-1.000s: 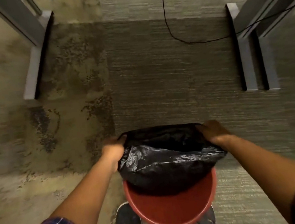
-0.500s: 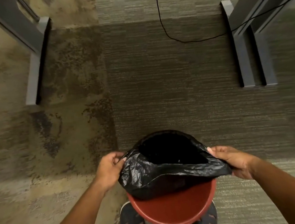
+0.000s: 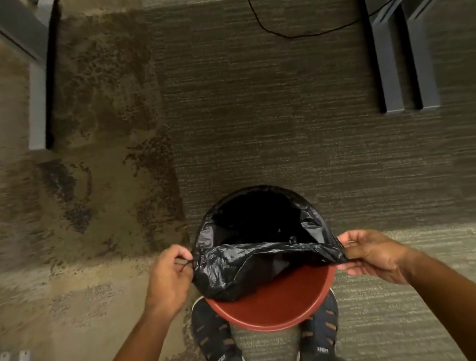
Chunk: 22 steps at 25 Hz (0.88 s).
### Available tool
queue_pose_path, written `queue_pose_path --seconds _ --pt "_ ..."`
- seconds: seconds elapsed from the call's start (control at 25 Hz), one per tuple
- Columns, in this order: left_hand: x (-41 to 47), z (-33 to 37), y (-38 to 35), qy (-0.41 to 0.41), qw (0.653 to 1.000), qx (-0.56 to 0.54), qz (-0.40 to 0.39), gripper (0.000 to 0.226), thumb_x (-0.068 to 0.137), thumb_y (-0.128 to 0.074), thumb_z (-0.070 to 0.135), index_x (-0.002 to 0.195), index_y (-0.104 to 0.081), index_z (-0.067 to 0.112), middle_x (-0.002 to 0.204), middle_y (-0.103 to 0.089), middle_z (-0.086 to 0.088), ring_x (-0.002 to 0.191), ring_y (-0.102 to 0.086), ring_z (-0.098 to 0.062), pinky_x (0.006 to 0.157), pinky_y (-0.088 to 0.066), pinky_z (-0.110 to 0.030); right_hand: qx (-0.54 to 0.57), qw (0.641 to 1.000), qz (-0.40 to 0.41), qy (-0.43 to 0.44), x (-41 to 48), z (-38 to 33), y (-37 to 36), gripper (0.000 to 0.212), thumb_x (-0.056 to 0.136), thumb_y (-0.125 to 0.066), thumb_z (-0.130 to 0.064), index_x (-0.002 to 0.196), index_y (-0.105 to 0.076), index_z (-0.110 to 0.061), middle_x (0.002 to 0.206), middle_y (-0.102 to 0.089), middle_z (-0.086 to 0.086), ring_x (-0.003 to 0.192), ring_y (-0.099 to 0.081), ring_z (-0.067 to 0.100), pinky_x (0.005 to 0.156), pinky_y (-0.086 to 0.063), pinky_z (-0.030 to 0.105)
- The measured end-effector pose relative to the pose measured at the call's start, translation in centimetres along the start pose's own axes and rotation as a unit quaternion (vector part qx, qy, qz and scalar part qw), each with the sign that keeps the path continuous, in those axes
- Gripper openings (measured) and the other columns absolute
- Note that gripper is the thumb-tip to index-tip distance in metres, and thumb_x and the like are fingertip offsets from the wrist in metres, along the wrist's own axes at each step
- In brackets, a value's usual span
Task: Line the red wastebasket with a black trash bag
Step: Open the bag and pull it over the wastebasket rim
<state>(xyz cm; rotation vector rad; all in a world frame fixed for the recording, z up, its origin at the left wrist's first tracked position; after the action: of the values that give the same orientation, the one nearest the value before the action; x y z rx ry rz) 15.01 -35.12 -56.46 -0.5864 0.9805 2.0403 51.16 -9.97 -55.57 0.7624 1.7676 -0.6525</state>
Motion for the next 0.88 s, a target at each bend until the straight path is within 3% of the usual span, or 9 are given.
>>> queue_pose_path --seconds 0.08,0.2,0.28,0.44,0.56,0.64,0.76,0.88 --pt "-0.5 -0.4 0.2 0.004 1.0 -0.018 0.017 0.045 0.093 -0.055 -0.022 0.085 -0.067 0.02 0.078 -0.073 -0.004 0.06 -0.069 -0.006 0.054 -0.055 -0.016 -0.023 1.0 0.015 -0.007 -0.3 0.2 -0.1 0.025 0.092 -0.071 0.01 0.113 -0.064 -0.001 0.106 -0.077 0.034 0.071 -0.079 0.025 0.056 -0.062 0.027" --pt "-1.6 -0.2 1.1 0.011 0.999 0.016 0.038 0.039 0.098 -0.066 -0.01 0.1 -0.059 0.029 0.094 -0.071 -0.007 0.064 -0.078 -0.022 0.047 -0.064 -0.032 -0.082 0.995 0.044 -0.022 -0.7 0.5 -0.4 0.029 0.086 -0.072 0.015 0.105 -0.064 -0.005 0.088 -0.08 0.023 0.068 -0.077 0.023 0.057 -0.062 0.028" --pt "-2.4 -0.2 1.2 0.068 0.997 0.031 0.017 0.042 0.096 -0.072 -0.006 0.106 -0.053 0.03 0.097 -0.072 -0.016 0.072 -0.08 -0.034 0.052 -0.065 -0.038 -0.094 0.993 0.063 -0.036 -0.7 0.8 -0.8 0.029 0.085 -0.07 0.017 0.094 -0.061 -0.01 0.079 -0.079 0.019 0.063 -0.076 0.023 0.053 -0.061 0.026" --pt "-4.7 -0.9 -0.7 0.196 0.98 -0.01 -0.02 0.029 0.096 -0.07 -0.009 0.108 -0.059 0.015 0.104 -0.074 -0.024 0.077 -0.076 -0.032 0.065 -0.063 -0.042 -0.106 0.99 0.078 -0.048 -0.6 1.9 -2.1 0.025 0.088 -0.072 0.01 0.091 -0.06 -0.012 0.078 -0.08 0.017 0.064 -0.075 0.024 0.06 -0.058 0.033" --pt "-6.6 -1.9 -2.7 0.272 0.959 -0.07 0.018 0.017 0.098 -0.069 -0.005 0.11 -0.062 0.005 0.097 -0.078 -0.023 0.073 -0.075 -0.03 0.063 -0.065 -0.04 -0.084 0.991 0.092 -0.057 -0.8 2.9 -2.8 0.018 0.091 -0.071 0.002 0.098 -0.061 -0.011 0.092 -0.083 0.017 0.063 -0.075 0.024 0.061 -0.055 0.033" --pt "-7.8 -2.2 -3.9 0.304 0.945 -0.106 0.059 0.01 0.099 -0.07 -0.002 0.107 -0.064 0.002 0.094 -0.078 -0.024 0.072 -0.076 -0.031 0.066 -0.068 -0.042 -0.069 0.99 0.099 -0.066 -1.2 3.5 -3.2 0.015 0.092 -0.069 -0.001 0.096 -0.06 -0.013 0.082 -0.082 0.01 0.059 -0.072 0.022 0.06 -0.052 0.031" --pt "-9.6 -2.1 -5.4 0.33 0.904 -0.244 0.118 0.005 0.099 -0.068 -0.004 0.098 -0.066 0.0 0.098 -0.077 -0.026 0.078 -0.075 -0.034 0.069 -0.066 -0.043 -0.037 0.991 0.111 -0.061 -1.7 4.2 -3.5 0.013 0.094 -0.067 -0.001 0.1 -0.062 -0.012 0.083 -0.08 0.009 0.061 -0.068 0.022 0.06 -0.048 0.03" --pt "-11.0 -1.4 -6.4 0.341 0.827 -0.424 0.14 0.008 0.103 -0.057 -0.006 0.103 -0.064 -0.001 0.104 -0.074 -0.024 0.085 -0.073 -0.035 0.079 -0.062 -0.045 0.05 0.989 0.125 -0.068 -1.8 4.9 -3.7 0.012 0.1 -0.062 -0.004 0.109 -0.062 -0.011 0.094 -0.077 0.014 0.069 -0.071 0.025 0.063 -0.052 0.034"
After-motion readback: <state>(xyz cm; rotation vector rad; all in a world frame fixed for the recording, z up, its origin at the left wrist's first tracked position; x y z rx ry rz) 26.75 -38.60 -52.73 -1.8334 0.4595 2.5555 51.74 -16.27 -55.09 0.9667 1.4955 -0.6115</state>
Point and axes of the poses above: each hand's wrist, its own x-axis towards the middle knuckle, its own y-axis out of the back of the hand, z = x × y, the point moved 2 cm from there along x, towards the middle knuckle
